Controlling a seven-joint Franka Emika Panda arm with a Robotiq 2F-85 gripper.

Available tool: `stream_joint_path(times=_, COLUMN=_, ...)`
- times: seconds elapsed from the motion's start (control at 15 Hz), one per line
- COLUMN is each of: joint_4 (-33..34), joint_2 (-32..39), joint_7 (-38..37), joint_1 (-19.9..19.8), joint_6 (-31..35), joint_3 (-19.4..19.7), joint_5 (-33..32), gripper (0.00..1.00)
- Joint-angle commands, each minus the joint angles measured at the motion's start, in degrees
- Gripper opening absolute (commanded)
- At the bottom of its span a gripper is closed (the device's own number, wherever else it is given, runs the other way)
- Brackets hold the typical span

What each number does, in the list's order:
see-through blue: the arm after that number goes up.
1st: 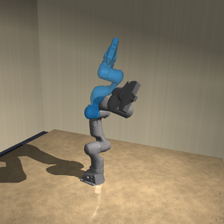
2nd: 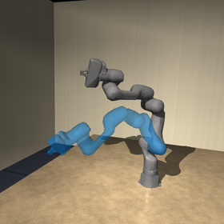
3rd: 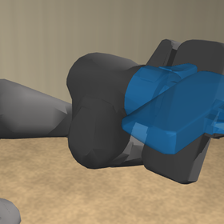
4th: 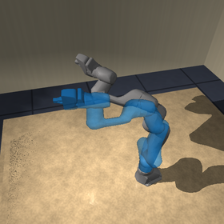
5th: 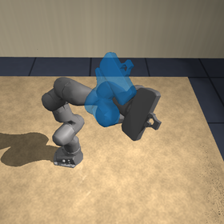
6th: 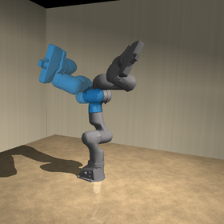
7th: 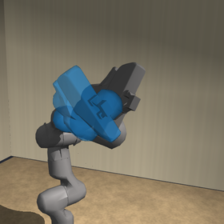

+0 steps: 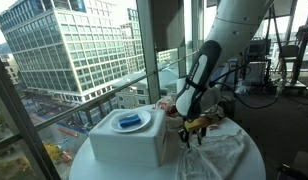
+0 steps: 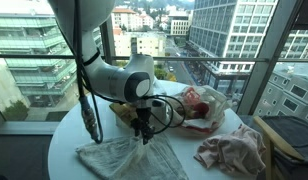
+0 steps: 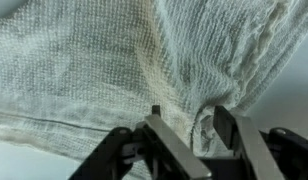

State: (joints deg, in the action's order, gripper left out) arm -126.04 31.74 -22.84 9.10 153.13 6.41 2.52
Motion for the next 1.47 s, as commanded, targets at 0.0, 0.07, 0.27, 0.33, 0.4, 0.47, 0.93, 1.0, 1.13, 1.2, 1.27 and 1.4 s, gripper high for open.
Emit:
stream_joint_path(times=0.0, joint_4=-1.22, joint_2=-2.49, joint_7=-1.22, joint_1=1.12, joint_6=1.11, joint_3=0.8, joint_5=-1.09, gripper=0.91)
stream_joint_path(times=0.07, joint_4=-0.53, joint_2=-2.14, joint_7=-1.62, joint_1=1.43, joint_6=0.73, joint_3=1.21, joint_5=-1.46, gripper=0.99)
stream_joint_path(times=0.27, joint_4=2.21, joint_2=0.11, joint_7=-4.02, joint_1=3.05, joint_6=-0.43, joint_3=3.34, joint_5=-3.45, gripper=1.0)
stream_joint_path(times=0.33, joint_4=2.59, joint_2=0.64, joint_7=-4.77, joint_1=3.58, joint_6=-0.79, joint_3=3.74, joint_5=-4.2, gripper=1.0)
stream_joint_path(times=0.4, joint_4=2.73, joint_2=1.0, joint_7=-5.36, joint_1=3.91, joint_6=-1.07, joint_3=3.96, joint_5=-4.67, gripper=1.0)
stream_joint_path(times=0.47, joint_4=2.55, joint_2=1.33, joint_7=-5.6, joint_1=4.01, joint_6=-1.34, joint_3=3.71, joint_5=-4.69, gripper=1.0)
stream_joint_path(times=0.93, joint_4=2.47, joint_2=4.35, joint_7=-7.46, joint_1=6.87, joint_6=-2.13, joint_3=3.92, joint_5=-5.38, gripper=1.0)
stream_joint_path(times=1.0, joint_4=2.64, joint_2=4.77, joint_7=-7.71, joint_1=7.21, joint_6=-2.39, joint_3=3.93, joint_5=-5.45, gripper=1.0)
stream_joint_path(times=1.13, joint_4=2.73, joint_2=5.42, joint_7=-8.02, joint_1=7.72, joint_6=-2.47, joint_3=3.71, joint_5=-5.36, gripper=1.0)
stream_joint_path(times=1.2, joint_4=2.64, joint_2=5.51, joint_7=-8.02, joint_1=7.89, joint_6=-2.41, joint_3=3.5, joint_5=-5.19, gripper=1.0)
stream_joint_path(times=1.27, joint_4=2.51, joint_2=5.44, joint_7=-7.99, joint_1=8.04, joint_6=-2.45, joint_3=3.23, joint_5=-4.96, gripper=1.0)
stream_joint_path(times=1.4, joint_4=1.73, joint_2=4.59, joint_7=-7.82, joint_1=8.16, joint_6=-2.57, joint_3=2.58, joint_5=-4.41, gripper=1.0)
